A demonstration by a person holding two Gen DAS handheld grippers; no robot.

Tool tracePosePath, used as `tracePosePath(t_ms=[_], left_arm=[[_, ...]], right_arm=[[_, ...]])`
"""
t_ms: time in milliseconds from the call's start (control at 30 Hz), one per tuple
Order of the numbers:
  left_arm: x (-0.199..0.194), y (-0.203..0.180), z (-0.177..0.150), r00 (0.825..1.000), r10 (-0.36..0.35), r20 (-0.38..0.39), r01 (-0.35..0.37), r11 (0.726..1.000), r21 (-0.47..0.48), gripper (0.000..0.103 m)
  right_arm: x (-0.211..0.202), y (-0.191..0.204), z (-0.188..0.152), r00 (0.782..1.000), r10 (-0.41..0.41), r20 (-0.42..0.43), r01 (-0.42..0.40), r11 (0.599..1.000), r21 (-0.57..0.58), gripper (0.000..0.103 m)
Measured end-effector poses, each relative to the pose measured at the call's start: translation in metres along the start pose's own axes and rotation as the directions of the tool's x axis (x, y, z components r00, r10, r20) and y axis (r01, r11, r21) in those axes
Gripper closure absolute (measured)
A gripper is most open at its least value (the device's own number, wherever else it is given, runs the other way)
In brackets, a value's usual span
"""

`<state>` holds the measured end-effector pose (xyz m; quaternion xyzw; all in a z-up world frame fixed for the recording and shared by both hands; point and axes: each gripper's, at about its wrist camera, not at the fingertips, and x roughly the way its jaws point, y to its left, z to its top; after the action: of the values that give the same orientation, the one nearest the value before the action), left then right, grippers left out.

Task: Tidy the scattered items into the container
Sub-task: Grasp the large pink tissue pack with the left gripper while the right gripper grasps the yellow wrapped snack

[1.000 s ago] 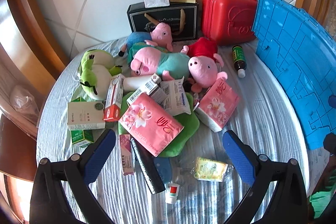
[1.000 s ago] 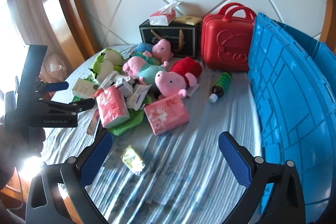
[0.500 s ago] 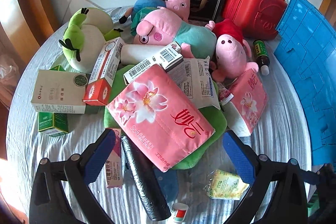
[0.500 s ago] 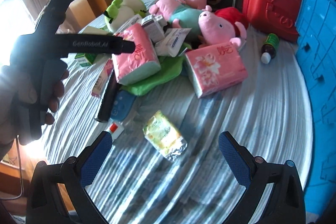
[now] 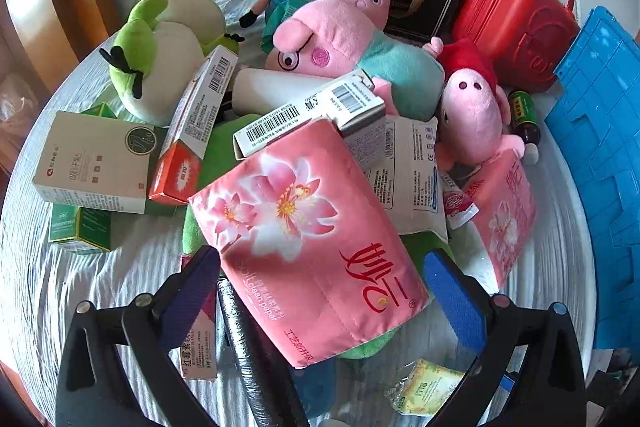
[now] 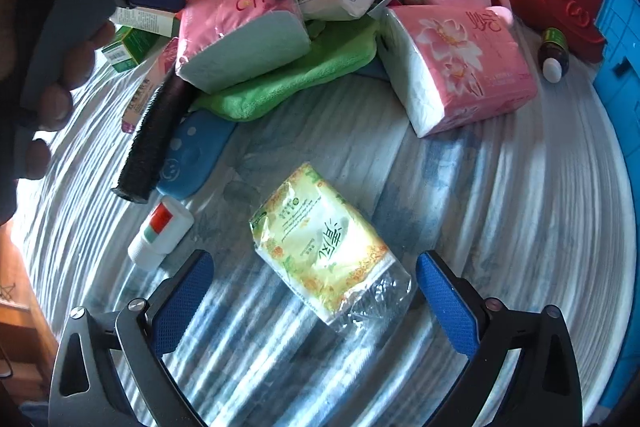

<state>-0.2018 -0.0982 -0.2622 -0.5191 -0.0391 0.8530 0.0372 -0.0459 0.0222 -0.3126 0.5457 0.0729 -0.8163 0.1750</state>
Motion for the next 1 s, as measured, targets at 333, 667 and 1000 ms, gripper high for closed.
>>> tracePosePath(t_ms=[333,667,1000], left_arm=[[0.029,0.017,-0.003,0.997,-0.052,-0.049,0.047,0.993,-0.104,0.000],[0.038,0.006,0.005,0.998,-0.022,-0.051,0.017,0.995,-0.102,0.000],[0.047,-0.004,0.009,0.998,0.022,-0.051,-0.028,0.992,-0.123,0.000]], right_arm=[[0.019,0.004,0.008,1.000,-0.014,-0.020,0.014,1.000,-0.028,0.000],[0.027,0.002,0.007,0.998,-0.055,-0.016,0.054,0.997,-0.056,0.013],[0.022,0.003,0.007,0.999,-0.053,-0.010,0.052,0.996,-0.070,0.048]])
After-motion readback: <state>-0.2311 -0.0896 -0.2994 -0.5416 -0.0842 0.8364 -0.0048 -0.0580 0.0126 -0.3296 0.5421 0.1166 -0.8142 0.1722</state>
